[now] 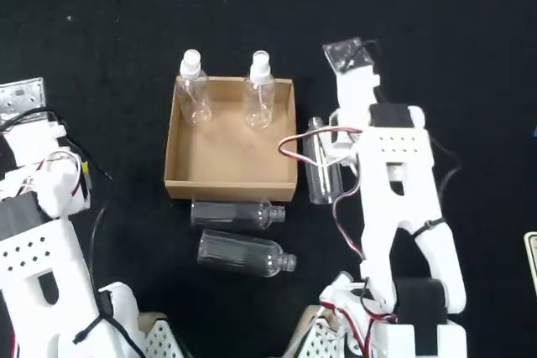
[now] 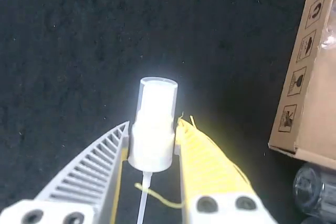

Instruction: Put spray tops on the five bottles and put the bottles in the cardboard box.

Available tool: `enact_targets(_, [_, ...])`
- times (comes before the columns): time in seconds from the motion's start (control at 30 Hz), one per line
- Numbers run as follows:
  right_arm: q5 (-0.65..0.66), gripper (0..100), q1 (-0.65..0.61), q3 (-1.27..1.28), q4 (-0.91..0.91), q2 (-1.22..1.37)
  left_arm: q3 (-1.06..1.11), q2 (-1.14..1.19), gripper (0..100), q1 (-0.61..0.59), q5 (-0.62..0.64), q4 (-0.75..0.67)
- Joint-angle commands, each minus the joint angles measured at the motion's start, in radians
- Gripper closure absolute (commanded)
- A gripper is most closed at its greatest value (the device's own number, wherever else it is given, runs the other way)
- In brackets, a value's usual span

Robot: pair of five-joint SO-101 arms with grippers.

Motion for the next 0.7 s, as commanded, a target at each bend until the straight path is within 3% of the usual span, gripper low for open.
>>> enact_targets(0.0, [-0.091,74.5,-0.06,-0.001,-0.066,-0.065,-0.045,0.002,97,-0.01,0.048,-0.025])
enact_targets(0.17, [-0.204,74.5,-0.121,0.036,-0.144,-0.048,-0.044,0.002,97,0.058,0.057,-0.018])
enact_targets(0.47, [-0.206,74.5,-0.044,0.101,-0.252,0.079,0.018,-0.008,97,0.079,0.057,-0.02])
enact_targets(0.67, [-0.206,74.5,-0.08,0.107,-0.256,0.124,0.027,-0.009,97,0.079,0.057,-0.02])
